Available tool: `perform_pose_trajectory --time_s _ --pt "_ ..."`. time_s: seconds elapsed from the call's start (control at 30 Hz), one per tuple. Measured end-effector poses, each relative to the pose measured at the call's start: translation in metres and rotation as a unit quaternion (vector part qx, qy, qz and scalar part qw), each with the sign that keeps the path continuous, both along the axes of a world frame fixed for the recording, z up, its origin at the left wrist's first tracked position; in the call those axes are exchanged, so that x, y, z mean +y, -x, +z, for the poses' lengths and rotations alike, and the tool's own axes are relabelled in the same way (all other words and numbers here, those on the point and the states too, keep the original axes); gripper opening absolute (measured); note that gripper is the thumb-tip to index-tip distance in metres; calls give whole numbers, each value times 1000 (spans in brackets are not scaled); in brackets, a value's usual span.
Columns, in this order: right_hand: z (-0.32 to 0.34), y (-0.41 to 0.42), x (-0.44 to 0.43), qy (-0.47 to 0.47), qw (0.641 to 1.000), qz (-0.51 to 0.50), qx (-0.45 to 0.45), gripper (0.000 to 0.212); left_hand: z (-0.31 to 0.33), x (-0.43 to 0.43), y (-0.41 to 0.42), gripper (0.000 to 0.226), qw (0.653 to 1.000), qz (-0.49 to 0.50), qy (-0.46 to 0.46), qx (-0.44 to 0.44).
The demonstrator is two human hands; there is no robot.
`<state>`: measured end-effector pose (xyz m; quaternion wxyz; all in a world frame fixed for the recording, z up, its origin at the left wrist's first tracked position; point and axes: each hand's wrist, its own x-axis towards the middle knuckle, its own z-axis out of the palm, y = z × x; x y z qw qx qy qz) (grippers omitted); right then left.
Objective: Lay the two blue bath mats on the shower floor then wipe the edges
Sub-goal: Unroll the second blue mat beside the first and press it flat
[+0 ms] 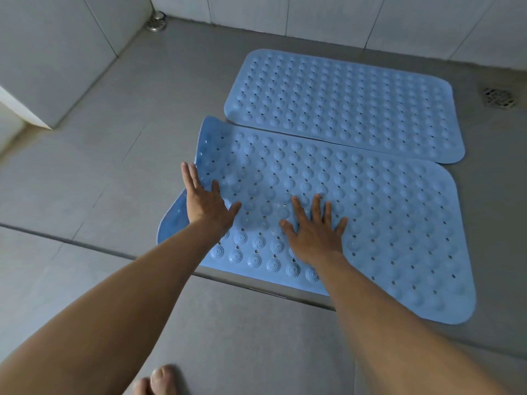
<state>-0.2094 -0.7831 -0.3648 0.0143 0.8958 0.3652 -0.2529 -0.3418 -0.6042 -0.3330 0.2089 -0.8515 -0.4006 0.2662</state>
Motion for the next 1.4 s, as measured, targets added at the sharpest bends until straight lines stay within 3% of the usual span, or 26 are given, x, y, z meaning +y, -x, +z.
perform_pose_trajectory --time_s 0.07,0.23,0.37,0.43,1.4 --pt "1 -2 -3 -5 1000 3 -4 68 -5 5 0 91 1000 15 20 -11" --pt "6 -7 -13 -23 1000 -11 -11 74 -26 13 12 88 956 113 195 -187" --pt "6 -13 -27 22 990 -137 -17 99 -37 14 15 89 949 104 209 -214" --pt "6 -17 -33 28 987 -158 -7 99 -40 13 17 90 946 96 208 -228" --pt "10 -37 -60 18 989 -144 23 91 -46 13 14 93 943 66 210 -251"
